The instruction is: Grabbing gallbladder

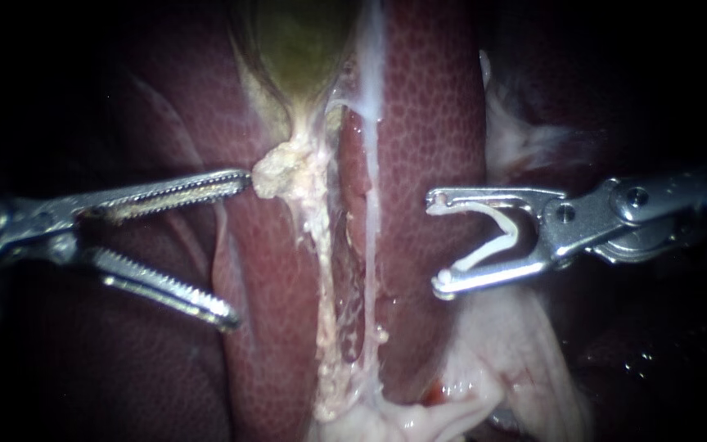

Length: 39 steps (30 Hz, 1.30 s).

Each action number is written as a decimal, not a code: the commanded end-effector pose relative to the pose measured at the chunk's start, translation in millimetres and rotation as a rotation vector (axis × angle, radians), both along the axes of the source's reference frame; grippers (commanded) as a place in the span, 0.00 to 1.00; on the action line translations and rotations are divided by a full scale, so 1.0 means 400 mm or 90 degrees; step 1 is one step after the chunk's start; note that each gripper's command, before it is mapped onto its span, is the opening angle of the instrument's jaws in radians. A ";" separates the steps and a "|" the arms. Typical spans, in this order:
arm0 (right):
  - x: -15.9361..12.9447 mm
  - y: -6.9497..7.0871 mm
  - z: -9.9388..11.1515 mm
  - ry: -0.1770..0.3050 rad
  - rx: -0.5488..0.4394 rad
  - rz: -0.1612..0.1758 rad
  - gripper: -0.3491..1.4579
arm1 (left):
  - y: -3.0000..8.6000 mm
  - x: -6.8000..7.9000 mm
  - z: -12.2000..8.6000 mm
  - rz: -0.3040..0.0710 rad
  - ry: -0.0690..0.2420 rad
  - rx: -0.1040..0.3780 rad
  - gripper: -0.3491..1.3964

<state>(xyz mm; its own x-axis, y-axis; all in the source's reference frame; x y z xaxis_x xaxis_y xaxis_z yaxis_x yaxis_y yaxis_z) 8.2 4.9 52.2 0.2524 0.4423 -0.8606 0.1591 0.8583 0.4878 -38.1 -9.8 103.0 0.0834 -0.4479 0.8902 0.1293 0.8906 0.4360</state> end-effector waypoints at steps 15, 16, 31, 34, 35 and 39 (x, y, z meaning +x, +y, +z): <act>0.0000 -0.0001 -0.0001 0.000 0.001 0.000 0.52 | 0.0068 -0.0020 0.0034 -0.017 0.010 0.001 0.68; 0.0000 -0.0001 0.0000 0.000 0.001 0.001 0.52 | 0.0076 -0.0022 0.0037 -0.019 0.011 0.002 0.68; 0.0000 -0.0001 -0.0001 0.000 0.001 0.000 0.52 | 0.0131 -0.0053 0.0082 -0.030 0.019 0.005 0.66; 0.0001 -0.0001 -0.0001 0.000 0.001 0.000 0.52 | 0.0123 -0.0059 0.0099 -0.034 0.020 0.013 0.63; 0.0001 -0.0001 -0.0001 0.000 0.001 0.000 0.52 | 0.0120 -0.0061 0.0105 -0.035 0.020 0.016 0.63; 0.0002 -0.0001 -0.0001 0.000 0.001 0.001 0.52 | 0.0113 -0.0068 0.0120 -0.037 0.020 0.021 0.60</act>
